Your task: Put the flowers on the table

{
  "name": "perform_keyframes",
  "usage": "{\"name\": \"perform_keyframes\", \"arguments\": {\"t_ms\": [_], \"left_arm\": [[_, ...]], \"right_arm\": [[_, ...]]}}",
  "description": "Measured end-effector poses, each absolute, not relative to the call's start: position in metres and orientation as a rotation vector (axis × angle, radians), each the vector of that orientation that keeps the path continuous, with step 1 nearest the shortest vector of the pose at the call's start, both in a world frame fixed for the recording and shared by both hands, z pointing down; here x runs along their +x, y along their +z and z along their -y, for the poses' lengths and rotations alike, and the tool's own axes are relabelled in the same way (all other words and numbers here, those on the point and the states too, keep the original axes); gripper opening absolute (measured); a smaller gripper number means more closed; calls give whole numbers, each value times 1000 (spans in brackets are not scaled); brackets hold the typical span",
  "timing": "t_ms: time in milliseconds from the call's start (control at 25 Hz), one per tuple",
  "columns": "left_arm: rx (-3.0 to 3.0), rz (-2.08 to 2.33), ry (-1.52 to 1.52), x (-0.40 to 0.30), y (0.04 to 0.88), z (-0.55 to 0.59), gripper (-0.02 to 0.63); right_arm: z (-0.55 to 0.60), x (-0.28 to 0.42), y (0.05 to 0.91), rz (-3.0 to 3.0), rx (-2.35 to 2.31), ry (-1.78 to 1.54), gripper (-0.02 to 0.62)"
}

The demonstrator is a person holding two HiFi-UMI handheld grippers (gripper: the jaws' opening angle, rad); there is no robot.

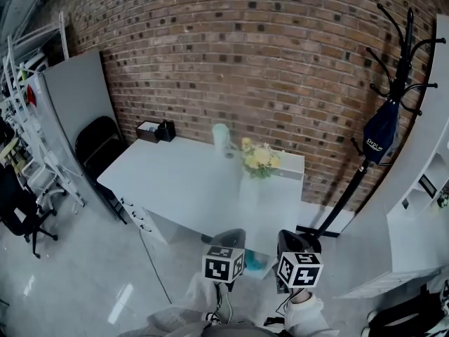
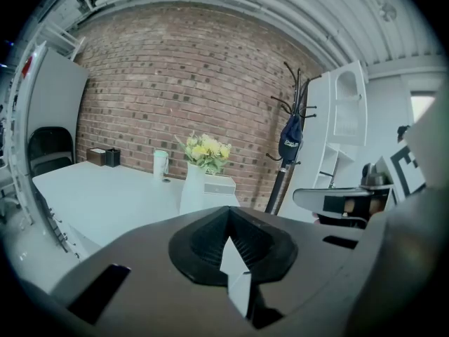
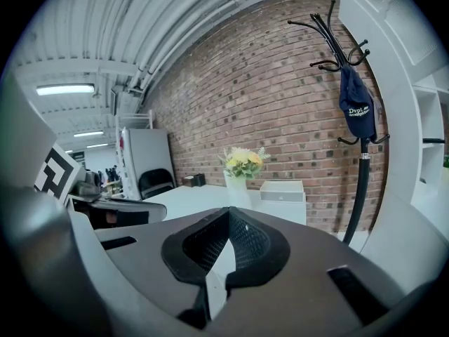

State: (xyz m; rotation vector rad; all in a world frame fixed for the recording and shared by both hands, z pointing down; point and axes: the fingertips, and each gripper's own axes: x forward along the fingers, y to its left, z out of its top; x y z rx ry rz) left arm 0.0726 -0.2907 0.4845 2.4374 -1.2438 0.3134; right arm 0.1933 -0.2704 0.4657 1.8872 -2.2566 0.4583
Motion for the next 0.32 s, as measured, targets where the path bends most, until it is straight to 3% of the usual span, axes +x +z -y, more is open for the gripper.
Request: {"name": "perform_keyframes", "arguments": {"t_ms": [320], "left_arm": [[2426, 1241, 318, 65, 489, 289, 6]], "right_arm": [[267, 190, 464, 2256, 1891, 474, 23]]}}
